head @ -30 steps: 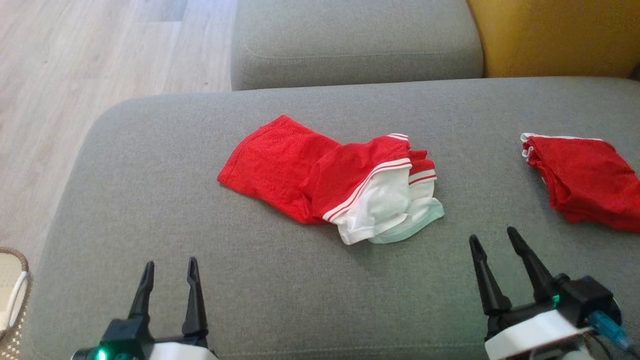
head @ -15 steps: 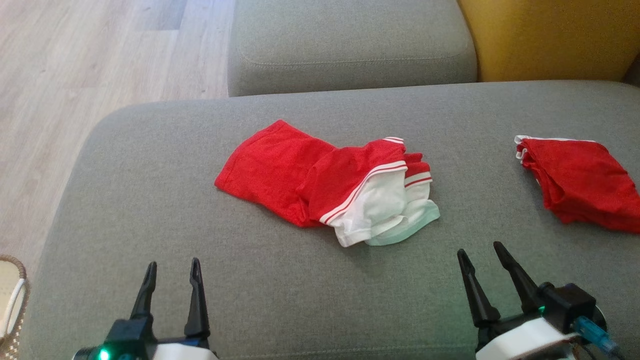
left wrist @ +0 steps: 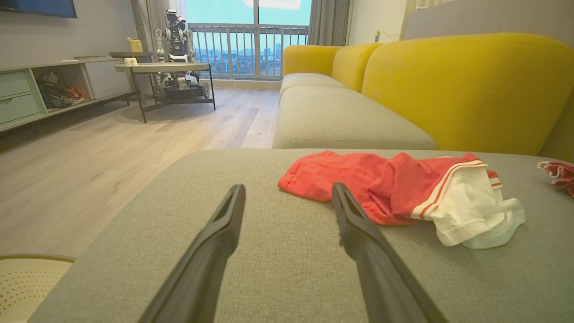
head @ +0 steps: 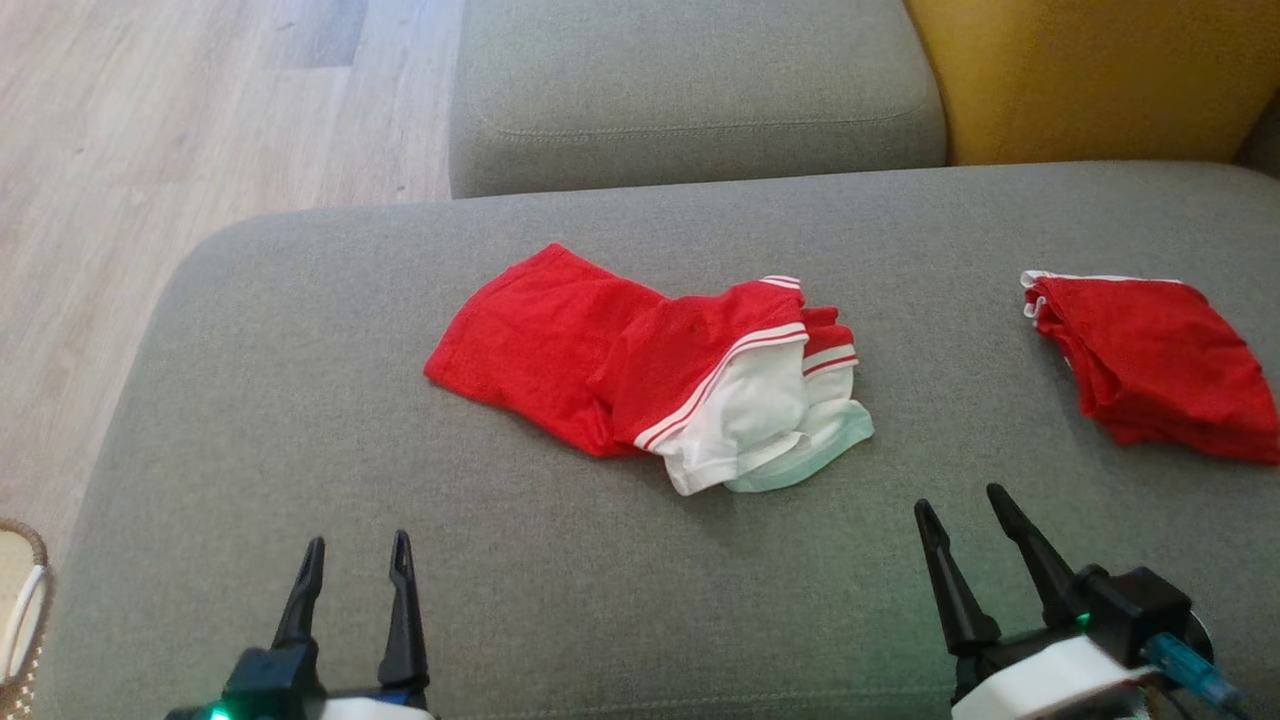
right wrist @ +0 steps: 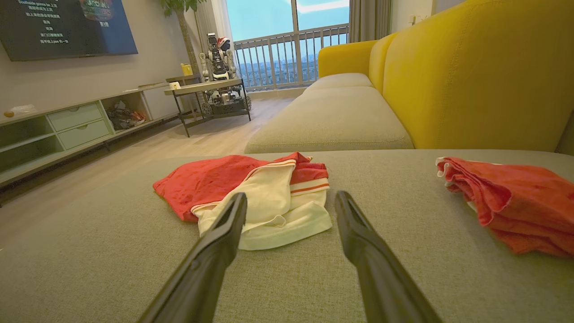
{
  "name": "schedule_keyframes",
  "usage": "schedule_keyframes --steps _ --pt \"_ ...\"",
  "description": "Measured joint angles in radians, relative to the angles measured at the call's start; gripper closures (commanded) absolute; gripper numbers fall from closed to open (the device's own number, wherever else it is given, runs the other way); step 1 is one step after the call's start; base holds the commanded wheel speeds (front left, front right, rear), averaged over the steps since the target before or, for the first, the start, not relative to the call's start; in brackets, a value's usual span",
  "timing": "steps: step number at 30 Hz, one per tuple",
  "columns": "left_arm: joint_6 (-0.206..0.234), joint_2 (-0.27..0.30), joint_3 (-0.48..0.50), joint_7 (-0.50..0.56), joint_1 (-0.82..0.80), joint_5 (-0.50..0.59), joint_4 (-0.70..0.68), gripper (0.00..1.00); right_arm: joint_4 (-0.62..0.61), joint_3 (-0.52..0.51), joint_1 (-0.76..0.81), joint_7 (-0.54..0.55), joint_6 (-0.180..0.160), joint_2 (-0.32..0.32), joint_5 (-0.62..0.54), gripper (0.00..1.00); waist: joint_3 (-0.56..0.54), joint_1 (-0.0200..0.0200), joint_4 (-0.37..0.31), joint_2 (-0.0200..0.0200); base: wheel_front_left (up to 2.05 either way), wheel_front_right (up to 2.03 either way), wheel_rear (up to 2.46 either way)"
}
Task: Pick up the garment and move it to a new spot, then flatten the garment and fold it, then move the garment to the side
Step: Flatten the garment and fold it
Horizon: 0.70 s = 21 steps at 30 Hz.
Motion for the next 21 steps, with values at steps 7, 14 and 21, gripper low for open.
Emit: schedule_keyframes --steps 7,14,21 --pt "0.008 0.000 -0.006 0.000 0.005 -0.001 0.003 0.00 0.000 0.000 0.000 0.000 0.000 0.000 0.000 0.00 0.003 0.0000 -0.009 0.0000 0.00 0.00 0.00" --pt "0.006 0.000 -0.029 0.000 -0.005 0.001 0.031 0.00 0.000 0.003 0.000 0.000 0.000 0.000 -0.002 0.00 0.020 -0.0001 -0.023 0.0000 0.00 0.00 0.00" --pt "-0.046 0.000 -0.130 0.000 -0.219 0.026 0.129 0.00 -0.001 0.033 -0.013 0.000 0.000 0.000 -0.021 0.00 0.081 0.0000 -0.054 0.0000 0.00 0.00 0.00"
